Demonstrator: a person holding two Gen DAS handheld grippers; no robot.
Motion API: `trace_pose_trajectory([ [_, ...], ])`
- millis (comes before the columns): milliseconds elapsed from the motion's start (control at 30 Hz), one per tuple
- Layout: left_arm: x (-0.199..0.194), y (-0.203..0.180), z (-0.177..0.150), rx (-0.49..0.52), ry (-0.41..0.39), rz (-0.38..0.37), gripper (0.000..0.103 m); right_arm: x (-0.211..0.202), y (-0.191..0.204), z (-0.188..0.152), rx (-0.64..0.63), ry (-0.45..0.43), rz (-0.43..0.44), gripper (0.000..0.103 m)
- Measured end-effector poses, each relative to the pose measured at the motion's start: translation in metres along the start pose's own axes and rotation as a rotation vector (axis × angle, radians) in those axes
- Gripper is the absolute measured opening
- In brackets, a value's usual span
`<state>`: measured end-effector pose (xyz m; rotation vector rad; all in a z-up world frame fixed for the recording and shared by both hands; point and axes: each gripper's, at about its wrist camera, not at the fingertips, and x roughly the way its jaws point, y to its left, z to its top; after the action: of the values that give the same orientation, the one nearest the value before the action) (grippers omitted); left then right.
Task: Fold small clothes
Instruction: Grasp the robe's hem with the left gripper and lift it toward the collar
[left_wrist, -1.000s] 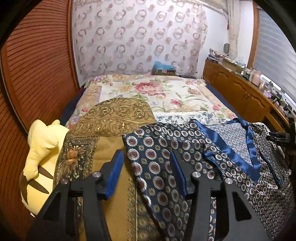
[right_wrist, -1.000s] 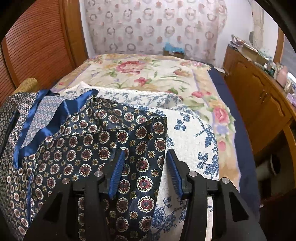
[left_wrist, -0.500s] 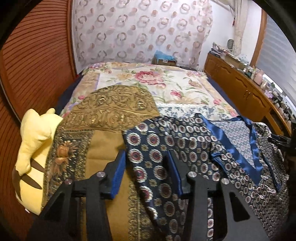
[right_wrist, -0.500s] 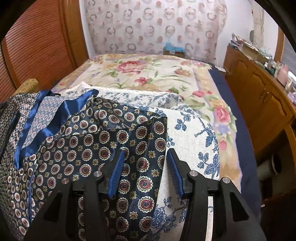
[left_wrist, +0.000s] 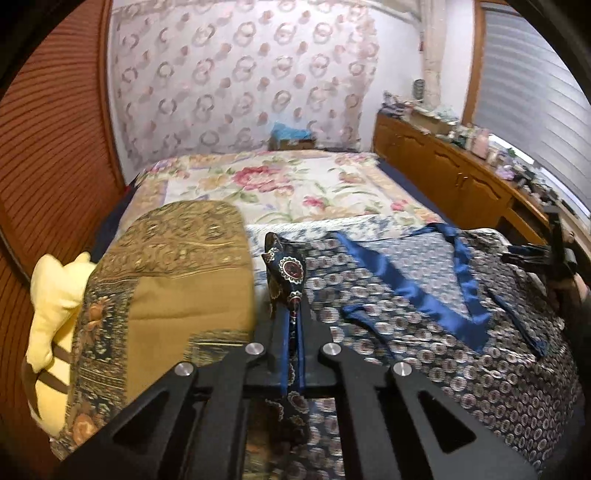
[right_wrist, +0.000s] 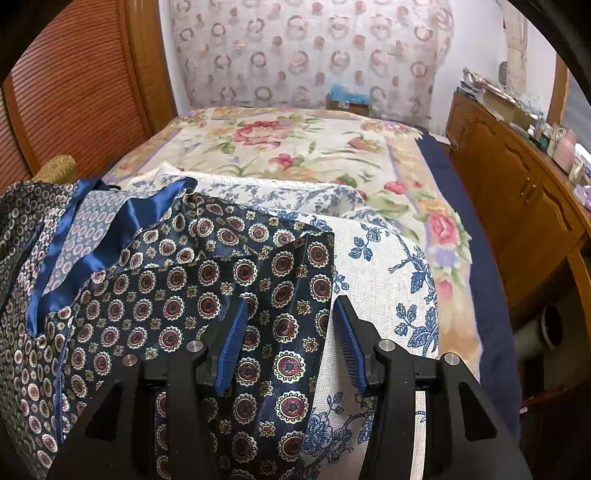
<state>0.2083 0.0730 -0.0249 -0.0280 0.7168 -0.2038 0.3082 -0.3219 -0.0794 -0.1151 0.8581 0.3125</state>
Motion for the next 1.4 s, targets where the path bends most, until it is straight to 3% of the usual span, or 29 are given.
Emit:
trace_pose_trajectory([
  [267,-0.006,-0.017,-0.009,0.016,-0.002,-0.025,0.000,0.001,-0.001,-0.001,-0.009,-0.001,-0.004,0.049],
  [300,-0.008,-0.019,-0.010,0.015,-0.003,-0.030,0.000,0.001,0.001,-0.001,-0.019,-0.002,-0.001,0.045],
  [333,-0.011,-0.021,-0.012,0.016,-0.006,-0.038,0.000,0.000,0.005,-0.001,-0.043,-0.005,0.014,0.030],
  [400,-0.016,-0.023,-0.015,0.018,-0.018,-0.036,0.000,-0.002,0.016,-0.001,-0.113,0.000,0.049,0.010],
  [467,-0.023,-0.024,-0.018,0.016,-0.029,-0.041,0.000,-0.004,0.023,-0.002,-0.129,0.012,0.045,0.004],
  [833,-0.088,-0.020,-0.031,0.010,-0.138,-0.004,0.000,-0.113,0.039,-0.006,-0.126,-0.264,0.082,0.002],
  [1100,-0.122,-0.016,-0.057,-0.002,-0.176,0.007,0.000,-0.165,0.056,-0.041,-0.125,-0.331,0.088,0.002],
  [1400,-0.166,-0.009,-0.109,-0.035,-0.212,0.022,0.000,-0.199,0.071,-0.100,-0.107,-0.330,0.084,0.002],
])
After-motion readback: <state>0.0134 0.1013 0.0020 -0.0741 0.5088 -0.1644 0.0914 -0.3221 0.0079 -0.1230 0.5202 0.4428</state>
